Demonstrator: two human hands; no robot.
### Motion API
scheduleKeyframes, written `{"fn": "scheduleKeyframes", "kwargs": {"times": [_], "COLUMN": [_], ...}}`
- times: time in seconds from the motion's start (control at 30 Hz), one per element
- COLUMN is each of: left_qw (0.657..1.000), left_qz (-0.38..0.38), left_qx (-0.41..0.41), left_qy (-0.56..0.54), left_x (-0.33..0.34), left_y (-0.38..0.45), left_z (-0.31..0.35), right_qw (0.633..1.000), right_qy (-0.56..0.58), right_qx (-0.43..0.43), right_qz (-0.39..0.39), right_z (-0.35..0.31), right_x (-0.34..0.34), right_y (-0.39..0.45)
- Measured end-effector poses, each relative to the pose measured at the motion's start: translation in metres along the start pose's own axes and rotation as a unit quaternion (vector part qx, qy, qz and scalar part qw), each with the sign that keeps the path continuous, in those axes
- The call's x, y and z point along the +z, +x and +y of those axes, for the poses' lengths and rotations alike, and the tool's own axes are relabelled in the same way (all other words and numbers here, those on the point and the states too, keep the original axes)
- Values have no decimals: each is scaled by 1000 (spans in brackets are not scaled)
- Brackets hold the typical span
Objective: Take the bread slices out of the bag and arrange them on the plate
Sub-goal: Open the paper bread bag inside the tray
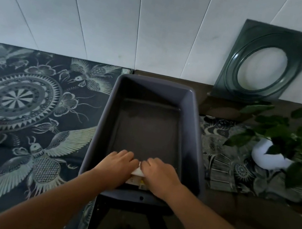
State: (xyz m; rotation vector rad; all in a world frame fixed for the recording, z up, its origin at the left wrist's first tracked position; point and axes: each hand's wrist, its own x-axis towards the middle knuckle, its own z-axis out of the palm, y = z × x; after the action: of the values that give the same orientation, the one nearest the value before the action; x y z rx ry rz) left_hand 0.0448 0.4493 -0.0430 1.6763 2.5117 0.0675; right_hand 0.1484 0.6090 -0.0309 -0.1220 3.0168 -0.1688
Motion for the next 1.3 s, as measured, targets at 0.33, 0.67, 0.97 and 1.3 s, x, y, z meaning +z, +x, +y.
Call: {"fn": "scheduleKeyframes", "kwargs": {"times": [0.33, 0.67, 0.97, 1.3], "left_qw": [998, 996, 996, 982], "left_qz": [34, 46, 70, 151], "left_qx": [-57, -71, -50, 10], "left_qy": [4, -14, -32, -112], "left_x": [-22, -33, -32, -36], "left_y": [-31, -53, -49, -44], "left_z": [-2, -4, -8, -4], "right_qw": [997, 995, 987, 952], "right_qy": [-15, 29, 122, 279], "right_qx": [38, 11, 41, 91], "right_qz": [57, 90, 95, 91], "right_z": [-4, 2, 3, 14], "right_x": [-2, -12, -23, -20], "right_y": [-27, -42, -39, -37]}}
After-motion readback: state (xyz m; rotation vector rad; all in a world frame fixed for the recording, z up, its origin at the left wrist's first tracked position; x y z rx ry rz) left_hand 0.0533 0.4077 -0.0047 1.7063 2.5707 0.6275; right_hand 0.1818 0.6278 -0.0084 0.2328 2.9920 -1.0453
